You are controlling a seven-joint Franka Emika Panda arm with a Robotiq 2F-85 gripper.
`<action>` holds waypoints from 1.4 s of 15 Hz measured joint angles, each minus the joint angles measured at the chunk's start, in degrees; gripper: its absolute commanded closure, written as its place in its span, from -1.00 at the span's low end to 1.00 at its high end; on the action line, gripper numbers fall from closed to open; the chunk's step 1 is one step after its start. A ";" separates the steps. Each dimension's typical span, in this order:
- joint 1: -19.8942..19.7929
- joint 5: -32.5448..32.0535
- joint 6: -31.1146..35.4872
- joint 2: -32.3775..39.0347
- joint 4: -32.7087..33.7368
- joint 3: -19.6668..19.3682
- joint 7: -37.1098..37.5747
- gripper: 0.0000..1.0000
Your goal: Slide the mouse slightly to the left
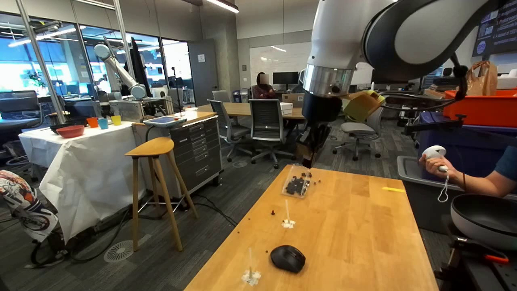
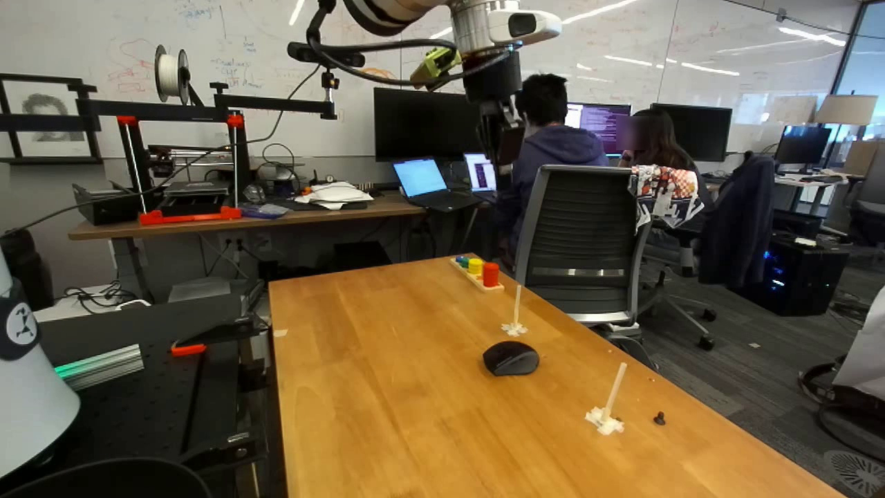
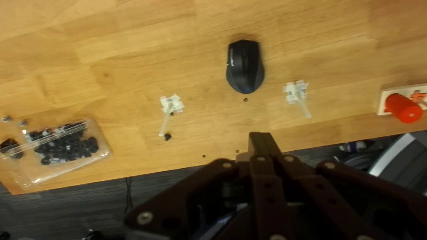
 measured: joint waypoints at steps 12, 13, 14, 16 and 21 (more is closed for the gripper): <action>-1.82 16.56 -0.29 -3.72 -3.19 2.90 -13.85 0.46; -1.82 16.56 -0.31 -3.73 -3.19 2.91 -13.85 0.46; -1.82 16.56 -0.32 -3.74 -3.20 2.91 -13.85 0.46; -1.82 16.56 -0.33 -3.78 -3.21 2.91 -13.85 0.46; -1.82 16.56 -0.34 -3.84 -3.23 2.92 -13.85 0.46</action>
